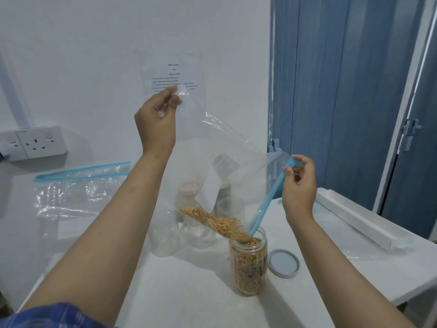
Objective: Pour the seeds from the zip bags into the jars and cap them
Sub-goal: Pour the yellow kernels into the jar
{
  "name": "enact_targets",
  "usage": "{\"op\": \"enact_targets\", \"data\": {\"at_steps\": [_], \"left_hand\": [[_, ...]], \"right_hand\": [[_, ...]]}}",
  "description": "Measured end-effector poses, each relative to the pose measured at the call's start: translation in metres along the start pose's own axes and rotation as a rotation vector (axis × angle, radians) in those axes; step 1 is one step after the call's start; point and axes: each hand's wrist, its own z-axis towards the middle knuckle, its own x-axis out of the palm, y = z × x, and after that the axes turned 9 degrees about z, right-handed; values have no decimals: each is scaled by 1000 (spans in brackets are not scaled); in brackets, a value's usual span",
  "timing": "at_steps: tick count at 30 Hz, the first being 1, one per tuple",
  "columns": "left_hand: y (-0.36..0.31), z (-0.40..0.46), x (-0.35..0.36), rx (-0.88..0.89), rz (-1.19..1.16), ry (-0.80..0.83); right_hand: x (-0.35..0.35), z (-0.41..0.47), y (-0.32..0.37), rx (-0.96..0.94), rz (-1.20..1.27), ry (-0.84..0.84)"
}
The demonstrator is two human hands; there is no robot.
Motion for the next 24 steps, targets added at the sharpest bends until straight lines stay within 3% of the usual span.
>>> {"op": "enact_targets", "data": {"at_steps": [24], "left_hand": [[-1, 2, 0, 24, 13, -13]], "right_hand": [[-1, 4, 3, -5, -6, 3]]}}
